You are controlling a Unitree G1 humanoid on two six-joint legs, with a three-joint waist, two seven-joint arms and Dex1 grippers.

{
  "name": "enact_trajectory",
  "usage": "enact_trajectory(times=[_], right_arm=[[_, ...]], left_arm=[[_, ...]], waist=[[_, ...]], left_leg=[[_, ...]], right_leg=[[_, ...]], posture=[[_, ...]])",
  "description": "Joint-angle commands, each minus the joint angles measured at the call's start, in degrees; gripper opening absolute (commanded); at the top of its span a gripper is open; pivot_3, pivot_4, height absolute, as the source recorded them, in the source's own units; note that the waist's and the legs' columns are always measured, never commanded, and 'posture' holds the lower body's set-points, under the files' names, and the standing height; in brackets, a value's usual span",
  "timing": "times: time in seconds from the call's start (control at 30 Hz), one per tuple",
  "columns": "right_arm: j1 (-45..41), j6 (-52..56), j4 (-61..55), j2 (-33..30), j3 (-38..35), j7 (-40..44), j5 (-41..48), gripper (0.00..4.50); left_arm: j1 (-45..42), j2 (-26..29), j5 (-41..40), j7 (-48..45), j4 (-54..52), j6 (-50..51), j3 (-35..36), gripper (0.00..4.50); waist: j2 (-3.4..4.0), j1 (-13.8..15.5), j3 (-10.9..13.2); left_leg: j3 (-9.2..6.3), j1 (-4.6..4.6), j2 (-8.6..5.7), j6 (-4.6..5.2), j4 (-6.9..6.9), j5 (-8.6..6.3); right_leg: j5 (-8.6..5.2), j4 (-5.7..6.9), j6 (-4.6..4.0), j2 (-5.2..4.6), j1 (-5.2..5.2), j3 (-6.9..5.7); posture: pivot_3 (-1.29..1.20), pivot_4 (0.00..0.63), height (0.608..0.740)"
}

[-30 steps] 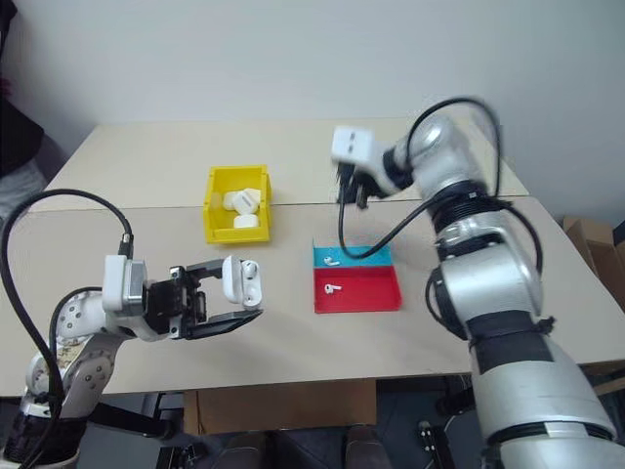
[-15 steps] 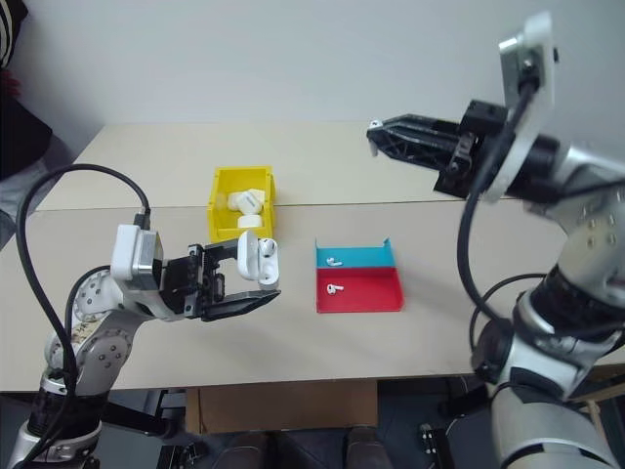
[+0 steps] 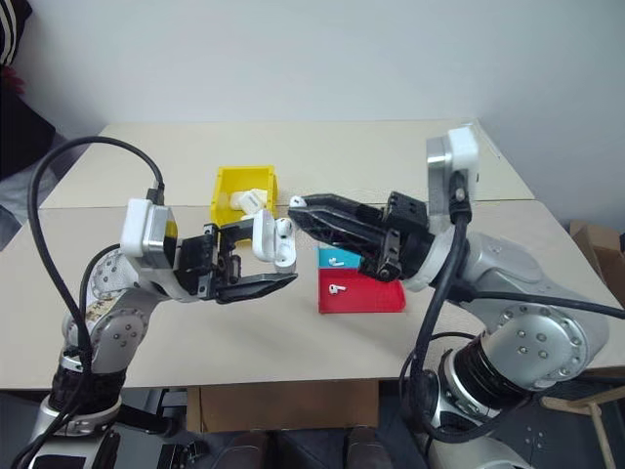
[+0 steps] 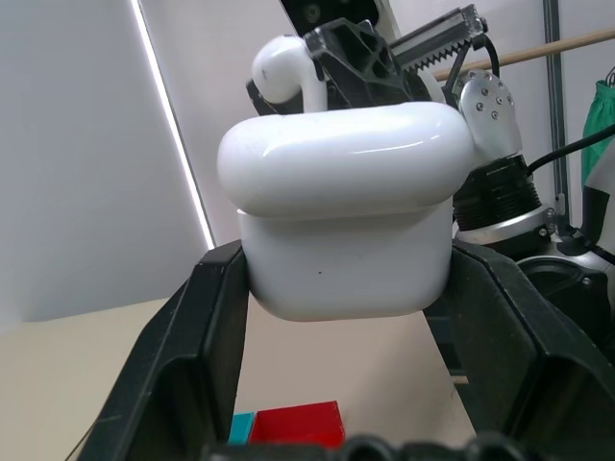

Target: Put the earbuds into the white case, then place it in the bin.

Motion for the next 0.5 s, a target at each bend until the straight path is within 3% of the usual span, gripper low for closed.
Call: enact_trajectory(times=[0.03, 0.5], right_arm=[[-0.06, -3.08, -0.11, -1.37, 0.4, -3.71, 5.74, 0.79], [7.67, -13.58, 3.05, -10.0, 8.64, -14.53, 20.4, 0.79]], left_arm=[[-0.77, 0.27, -0.42, -0.12, -0.46, 0.13, 0.55, 2.78], [-0.72, -0.26, 0.86, -1.05, 0.75, -1.1, 0.61, 2.78]], waist=[[0.0, -0.09, 0.0], [-0.01, -0.94, 0.0]], left_leg=[[0.0, 0.01, 0.0, 0.0, 0.0, 0.0], [-0.01, -0.04, 0.01, 0.0, -0.01, 0.0]], right_leg=[[0.0, -0.01, 0.0, 0.0, 0.01, 0.0], [-0.18, -0.1, 0.3, 0.0, 0.01, 0.01]], posture=[[0.0, 0.15, 0.74], [0.0, 0.15, 0.74]])
